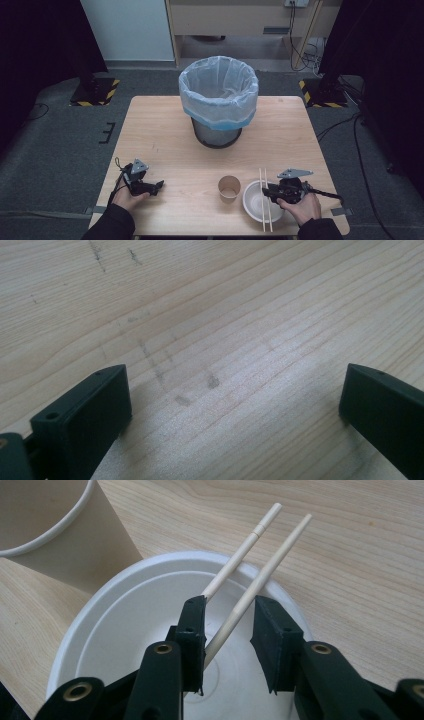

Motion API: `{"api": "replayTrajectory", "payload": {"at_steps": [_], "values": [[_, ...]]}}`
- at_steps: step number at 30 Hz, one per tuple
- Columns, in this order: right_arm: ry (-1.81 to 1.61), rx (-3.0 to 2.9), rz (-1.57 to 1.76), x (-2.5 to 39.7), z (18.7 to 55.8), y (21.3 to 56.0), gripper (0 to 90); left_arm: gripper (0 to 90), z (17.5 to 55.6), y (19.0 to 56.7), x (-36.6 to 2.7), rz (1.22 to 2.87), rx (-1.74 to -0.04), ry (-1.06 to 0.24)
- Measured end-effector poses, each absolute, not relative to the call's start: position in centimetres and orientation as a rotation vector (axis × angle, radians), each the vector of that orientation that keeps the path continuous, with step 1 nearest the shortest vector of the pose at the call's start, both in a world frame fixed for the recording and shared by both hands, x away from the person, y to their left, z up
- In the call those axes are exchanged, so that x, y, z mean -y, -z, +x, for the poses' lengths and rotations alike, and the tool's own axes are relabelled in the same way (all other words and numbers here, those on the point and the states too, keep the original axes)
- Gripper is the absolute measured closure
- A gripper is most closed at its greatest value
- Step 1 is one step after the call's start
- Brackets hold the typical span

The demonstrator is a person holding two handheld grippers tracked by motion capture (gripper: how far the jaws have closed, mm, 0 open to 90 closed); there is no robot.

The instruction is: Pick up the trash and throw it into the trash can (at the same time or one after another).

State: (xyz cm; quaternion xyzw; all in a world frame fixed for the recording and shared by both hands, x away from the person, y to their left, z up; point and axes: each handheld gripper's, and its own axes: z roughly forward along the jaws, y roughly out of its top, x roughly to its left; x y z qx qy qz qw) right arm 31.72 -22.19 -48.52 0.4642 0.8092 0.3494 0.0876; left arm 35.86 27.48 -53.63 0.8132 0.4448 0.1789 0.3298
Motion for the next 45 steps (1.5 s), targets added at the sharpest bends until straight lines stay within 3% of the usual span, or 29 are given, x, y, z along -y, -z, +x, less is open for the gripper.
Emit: {"api": "replayTrajectory", "payload": {"at_steps": [19,45], "values": [[-0.98,-2.427,1.426,22.3,31.8,48.5,84.4,0.0,35.9,53.6,-27.5,2.127,-1.164,-0.468],[-1.195,-2.23,1.416,24.3,32.1,45.8,85.6,0.0,35.9,53.6,-27.5,2.127,-1.164,-0.468]]}}
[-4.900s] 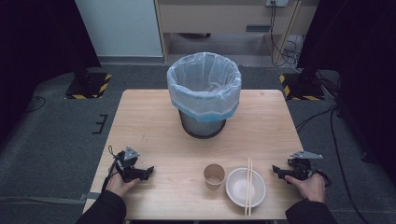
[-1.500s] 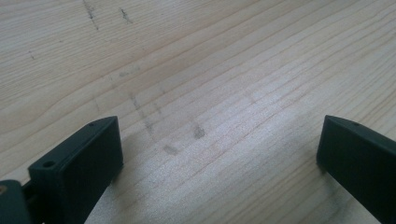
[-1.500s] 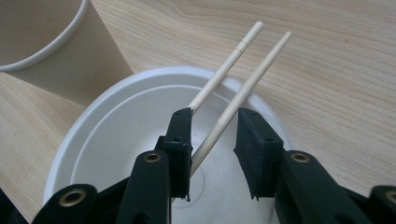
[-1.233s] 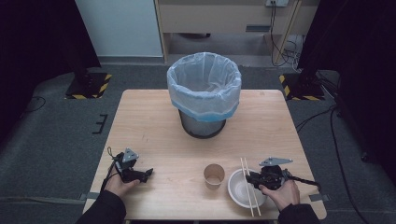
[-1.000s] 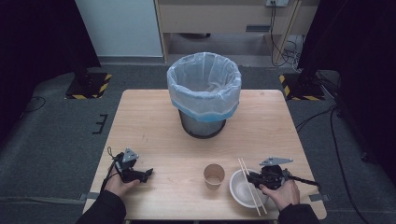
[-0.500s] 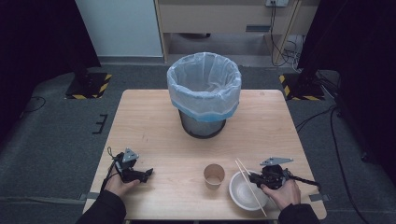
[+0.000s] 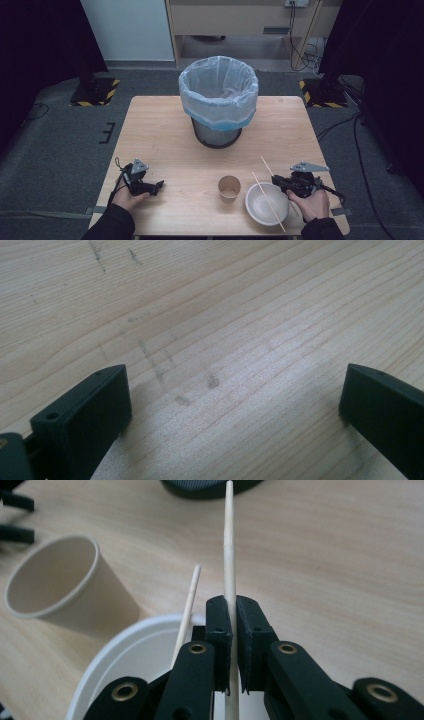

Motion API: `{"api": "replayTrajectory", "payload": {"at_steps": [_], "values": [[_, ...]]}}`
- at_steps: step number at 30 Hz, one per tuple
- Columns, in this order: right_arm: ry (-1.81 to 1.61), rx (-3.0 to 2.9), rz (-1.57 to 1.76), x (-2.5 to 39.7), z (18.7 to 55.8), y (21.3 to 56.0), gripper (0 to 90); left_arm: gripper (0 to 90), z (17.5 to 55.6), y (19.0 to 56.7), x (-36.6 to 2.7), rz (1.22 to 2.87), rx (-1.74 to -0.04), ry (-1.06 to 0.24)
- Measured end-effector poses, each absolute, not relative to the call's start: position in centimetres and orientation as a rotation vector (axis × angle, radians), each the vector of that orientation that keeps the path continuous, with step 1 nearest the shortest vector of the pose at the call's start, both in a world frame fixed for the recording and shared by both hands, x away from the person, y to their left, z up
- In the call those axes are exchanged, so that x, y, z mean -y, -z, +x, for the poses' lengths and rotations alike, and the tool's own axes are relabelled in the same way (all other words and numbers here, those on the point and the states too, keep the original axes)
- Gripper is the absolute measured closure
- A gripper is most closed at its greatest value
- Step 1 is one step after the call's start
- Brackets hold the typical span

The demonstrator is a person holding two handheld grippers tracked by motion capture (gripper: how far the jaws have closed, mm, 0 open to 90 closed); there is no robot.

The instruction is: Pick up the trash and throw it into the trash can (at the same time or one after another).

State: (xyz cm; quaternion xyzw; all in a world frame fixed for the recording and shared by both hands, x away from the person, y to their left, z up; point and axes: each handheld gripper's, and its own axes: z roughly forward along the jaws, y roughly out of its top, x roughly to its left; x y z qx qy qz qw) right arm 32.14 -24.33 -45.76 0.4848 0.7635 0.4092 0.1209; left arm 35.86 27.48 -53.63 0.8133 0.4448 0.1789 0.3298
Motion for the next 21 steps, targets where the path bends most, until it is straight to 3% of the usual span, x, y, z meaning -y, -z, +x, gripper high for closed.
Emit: {"api": "replayTrajectory", "payload": {"at_steps": [21], "values": [[-1.505,-1.845,1.335,26.7,33.6,41.6,85.6,0.0,35.9,53.6,-27.4,2.126,-1.164,-0.47]]}}
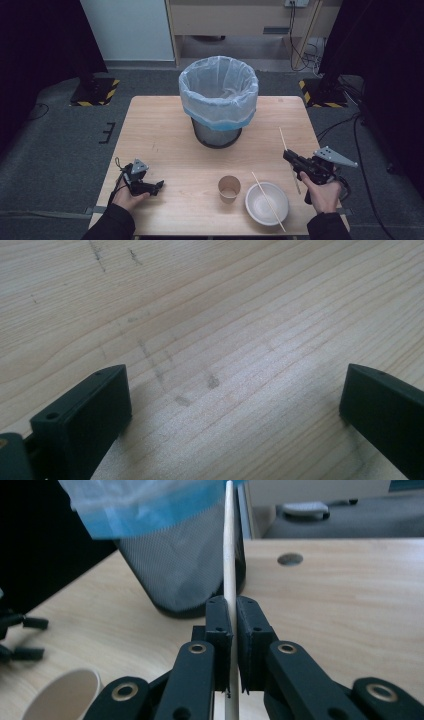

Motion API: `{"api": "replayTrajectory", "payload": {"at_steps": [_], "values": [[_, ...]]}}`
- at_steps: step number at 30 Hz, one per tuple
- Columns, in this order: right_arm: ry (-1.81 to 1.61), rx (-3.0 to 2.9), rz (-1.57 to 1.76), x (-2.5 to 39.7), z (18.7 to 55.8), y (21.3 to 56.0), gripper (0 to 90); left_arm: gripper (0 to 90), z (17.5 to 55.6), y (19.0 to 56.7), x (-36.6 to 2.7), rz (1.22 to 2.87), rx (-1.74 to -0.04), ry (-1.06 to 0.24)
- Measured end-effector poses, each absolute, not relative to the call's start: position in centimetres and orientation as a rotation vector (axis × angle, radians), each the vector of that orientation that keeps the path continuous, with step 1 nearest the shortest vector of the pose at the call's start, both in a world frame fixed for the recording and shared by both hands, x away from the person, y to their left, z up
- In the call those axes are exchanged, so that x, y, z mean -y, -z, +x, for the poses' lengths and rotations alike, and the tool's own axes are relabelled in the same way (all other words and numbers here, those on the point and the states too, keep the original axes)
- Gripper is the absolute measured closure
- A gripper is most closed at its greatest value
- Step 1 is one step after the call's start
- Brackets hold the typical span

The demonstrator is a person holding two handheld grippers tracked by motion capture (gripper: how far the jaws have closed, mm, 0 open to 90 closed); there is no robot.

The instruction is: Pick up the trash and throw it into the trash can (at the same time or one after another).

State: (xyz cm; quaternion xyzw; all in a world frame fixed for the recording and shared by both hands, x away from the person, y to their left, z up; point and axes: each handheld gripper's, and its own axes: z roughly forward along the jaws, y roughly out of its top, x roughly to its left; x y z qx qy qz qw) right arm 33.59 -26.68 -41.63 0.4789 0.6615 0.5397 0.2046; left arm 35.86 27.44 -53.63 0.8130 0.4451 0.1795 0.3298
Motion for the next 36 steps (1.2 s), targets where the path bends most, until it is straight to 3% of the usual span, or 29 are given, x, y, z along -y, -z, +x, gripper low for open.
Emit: {"api": "replayTrajectory", "payload": {"at_steps": [21,36], "values": [[-1.729,-1.601,1.184,26.1,36.6,35.5,85.7,0.0,35.9,53.6,-27.4,2.126,-1.164,-0.47],[-1.829,-1.518,1.082,23.4,39.1,31.7,85.7,0.0,35.9,53.6,-27.4,2.126,-1.164,-0.469]]}}
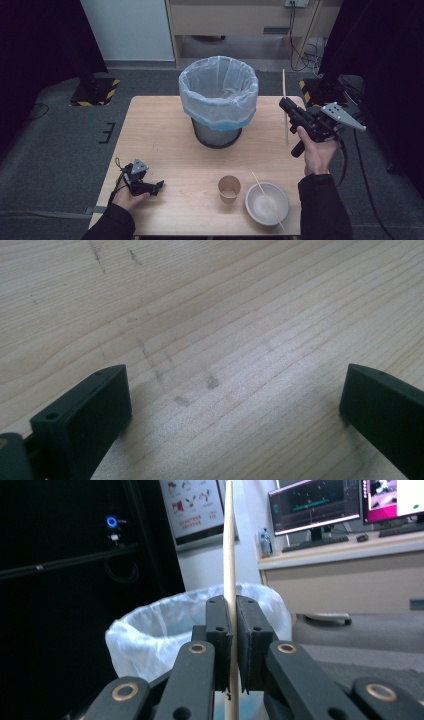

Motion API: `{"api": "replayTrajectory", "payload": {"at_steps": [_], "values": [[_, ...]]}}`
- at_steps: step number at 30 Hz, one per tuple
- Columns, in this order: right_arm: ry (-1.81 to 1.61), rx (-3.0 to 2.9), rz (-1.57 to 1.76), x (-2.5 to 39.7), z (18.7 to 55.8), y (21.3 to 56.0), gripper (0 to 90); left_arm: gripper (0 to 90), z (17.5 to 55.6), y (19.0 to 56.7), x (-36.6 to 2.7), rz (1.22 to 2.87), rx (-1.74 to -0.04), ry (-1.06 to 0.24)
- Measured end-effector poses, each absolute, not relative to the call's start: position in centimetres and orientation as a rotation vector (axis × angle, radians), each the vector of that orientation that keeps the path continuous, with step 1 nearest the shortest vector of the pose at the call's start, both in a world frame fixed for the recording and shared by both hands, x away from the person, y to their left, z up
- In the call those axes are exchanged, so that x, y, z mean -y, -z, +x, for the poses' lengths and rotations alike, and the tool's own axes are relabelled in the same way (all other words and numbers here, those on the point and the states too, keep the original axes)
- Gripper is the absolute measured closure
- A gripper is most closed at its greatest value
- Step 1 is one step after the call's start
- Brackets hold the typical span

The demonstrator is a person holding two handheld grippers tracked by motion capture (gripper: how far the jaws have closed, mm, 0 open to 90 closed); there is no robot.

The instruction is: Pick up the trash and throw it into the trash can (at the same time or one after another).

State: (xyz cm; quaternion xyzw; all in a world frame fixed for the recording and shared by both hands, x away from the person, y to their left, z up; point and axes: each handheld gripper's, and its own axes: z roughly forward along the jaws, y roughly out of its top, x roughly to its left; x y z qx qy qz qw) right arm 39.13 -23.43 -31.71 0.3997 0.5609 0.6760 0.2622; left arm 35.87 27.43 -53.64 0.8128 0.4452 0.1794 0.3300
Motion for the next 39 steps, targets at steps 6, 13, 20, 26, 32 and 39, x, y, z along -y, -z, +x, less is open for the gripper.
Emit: {"api": "replayTrajectory", "payload": {"at_steps": [6,13,20,26,32,39], "values": [[-1.859,-1.508,1.055,22.3,40.0,30.7,85.8,0.0,35.9,53.6,-27.4,2.126,-1.164,-0.47],[-1.884,-1.486,1.033,21.5,41.0,29.7,85.8,0.0,35.9,53.6,-27.4,2.126,-1.164,-0.469],[-1.892,-1.476,1.008,20.7,42.1,28.9,85.8,0.0,35.9,53.6,-27.4,2.125,-1.165,-0.469],[-1.896,-1.476,0.985,19.7,43.2,28.3,85.8,0.0,35.9,53.6,-27.4,2.126,-1.164,-0.47],[-1.898,-1.477,0.965,18.5,44.3,27.7,85.8,0.0,35.9,53.6,-27.3,2.13,-1.156,-0.466],[-1.914,-1.473,0.944,17.0,45.3,26.8,85.7,0.0,35.9,53.6,-27.3,2.13,-1.156,-0.466]]}}
